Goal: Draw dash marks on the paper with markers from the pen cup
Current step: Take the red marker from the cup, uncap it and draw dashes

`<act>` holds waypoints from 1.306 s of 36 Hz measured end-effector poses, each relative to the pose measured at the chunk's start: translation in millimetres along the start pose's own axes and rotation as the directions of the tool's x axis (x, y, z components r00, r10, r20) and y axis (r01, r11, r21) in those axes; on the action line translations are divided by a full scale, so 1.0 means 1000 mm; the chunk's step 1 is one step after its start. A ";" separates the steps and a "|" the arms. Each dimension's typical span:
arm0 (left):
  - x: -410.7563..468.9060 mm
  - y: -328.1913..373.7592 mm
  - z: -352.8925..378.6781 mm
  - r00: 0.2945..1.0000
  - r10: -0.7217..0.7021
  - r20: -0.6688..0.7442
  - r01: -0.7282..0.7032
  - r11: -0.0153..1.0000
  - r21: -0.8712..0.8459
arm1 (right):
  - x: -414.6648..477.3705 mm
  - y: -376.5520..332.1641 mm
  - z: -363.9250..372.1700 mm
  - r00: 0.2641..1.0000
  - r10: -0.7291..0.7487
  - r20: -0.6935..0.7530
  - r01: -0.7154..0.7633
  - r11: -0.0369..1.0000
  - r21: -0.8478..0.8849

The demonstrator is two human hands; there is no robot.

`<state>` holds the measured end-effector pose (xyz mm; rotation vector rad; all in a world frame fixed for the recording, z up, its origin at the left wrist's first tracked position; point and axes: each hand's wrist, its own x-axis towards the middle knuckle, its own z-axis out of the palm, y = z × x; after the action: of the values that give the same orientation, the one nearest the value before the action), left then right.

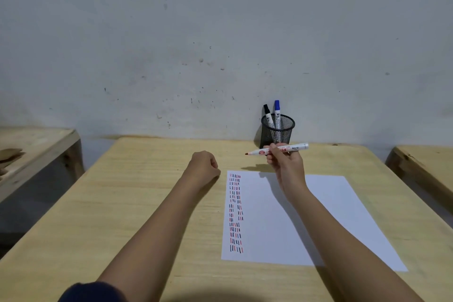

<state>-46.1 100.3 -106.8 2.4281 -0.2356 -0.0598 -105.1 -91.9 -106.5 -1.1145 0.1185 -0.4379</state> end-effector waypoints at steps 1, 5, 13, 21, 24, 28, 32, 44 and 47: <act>0.000 -0.002 0.002 1.000 0.010 -0.001 -0.010 1.000 -0.008 | 0.001 0.001 0.000 1.000 0.004 0.003 -0.004 1.000 0.003; -0.003 -0.006 0.005 0.999 0.034 -0.019 -0.035 0.998 -0.050 | 0.000 0.005 0.000 1.000 0.020 0.006 -0.020 1.000 0.016; -0.025 -0.001 0.001 0.984 0.086 -0.154 -0.098 0.993 -0.071 | -0.006 0.005 0.004 0.999 0.032 -0.012 -0.031 0.997 0.067; -0.068 -0.005 0.012 0.938 0.342 0.054 -0.341 0.940 -0.024 | -0.017 0.016 0.014 0.999 0.003 -0.036 -0.004 1.000 -0.030; -0.077 -0.012 0.020 0.920 0.370 0.131 -0.376 0.927 0.021 | -0.025 0.023 0.020 0.999 -0.004 -0.044 -0.003 0.990 -0.144; -0.084 -0.012 0.026 0.932 0.340 0.124 -0.355 0.924 0.143 | -0.025 0.021 0.030 0.997 0.021 -0.069 -0.028 0.994 -0.105; -0.086 -0.013 0.028 0.935 0.335 0.115 -0.351 0.921 0.167 | -0.022 0.024 0.032 0.998 0.024 -0.062 -0.033 0.988 -0.153; -0.088 -0.013 0.025 0.937 0.328 0.118 -0.342 0.931 0.124 | -0.018 0.035 0.037 0.996 0.038 -0.084 -0.065 0.934 -0.351; -0.088 -0.012 0.025 0.937 0.325 0.127 -0.340 0.932 0.126 | -0.017 0.037 0.037 0.996 0.041 -0.082 -0.069 0.923 -0.379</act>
<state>-133.0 109.1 -135.3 2.4972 -0.7204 -0.0177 -98.6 -41.0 -125.1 -1.4753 0.3091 -0.4148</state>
